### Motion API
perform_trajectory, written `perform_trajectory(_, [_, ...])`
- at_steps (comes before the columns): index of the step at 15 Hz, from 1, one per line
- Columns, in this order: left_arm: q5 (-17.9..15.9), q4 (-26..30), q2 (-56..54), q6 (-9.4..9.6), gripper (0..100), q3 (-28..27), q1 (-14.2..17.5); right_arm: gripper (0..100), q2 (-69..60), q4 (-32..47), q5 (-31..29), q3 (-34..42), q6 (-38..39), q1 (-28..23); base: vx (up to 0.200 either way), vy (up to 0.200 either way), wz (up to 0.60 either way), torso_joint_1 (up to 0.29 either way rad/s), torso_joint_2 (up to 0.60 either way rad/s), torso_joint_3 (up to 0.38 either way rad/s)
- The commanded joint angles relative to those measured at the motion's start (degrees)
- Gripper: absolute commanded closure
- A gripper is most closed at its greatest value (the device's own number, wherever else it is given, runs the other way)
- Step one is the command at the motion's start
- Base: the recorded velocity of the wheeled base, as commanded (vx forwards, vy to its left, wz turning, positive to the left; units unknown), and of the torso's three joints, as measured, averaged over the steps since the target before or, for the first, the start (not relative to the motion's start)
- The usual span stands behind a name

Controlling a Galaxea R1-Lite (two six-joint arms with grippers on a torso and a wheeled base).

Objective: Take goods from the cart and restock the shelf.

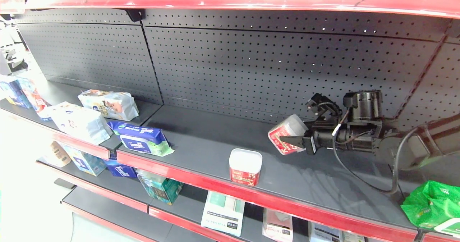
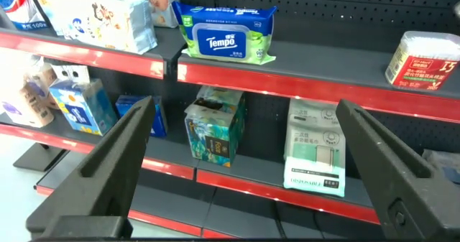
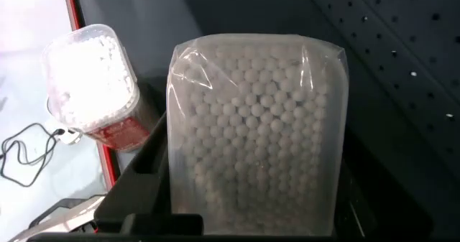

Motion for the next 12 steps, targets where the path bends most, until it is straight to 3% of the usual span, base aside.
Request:
perform_trajectory(1, [0.01, -0.07, -0.02, 0.0, 0, 0.01, -0.02, 100, 3.46, -0.11, 0.01, -1.83, -0.03, 1.17, 0.0, 0.0, 0.0, 0.0, 0.0, 0.0])
perform_trajectory(7, [0.01, 0.02, -0.02, 0.0, 0, 0.01, -0.02, 100, 9.53, -0.03, -0.35, -8.25, 0.14, 3.98, 0.0, 0.0, 0.0, 0.0, 0.0, 0.0])
perform_trajectory(12, [0.01, 0.02, -0.02, 0.0, 0, 0.01, 0.07, 100, 10.49, 0.06, -0.61, -8.6, 0.06, 4.51, 0.0, 0.0, 0.0, 0.0, 0.0, 0.0])
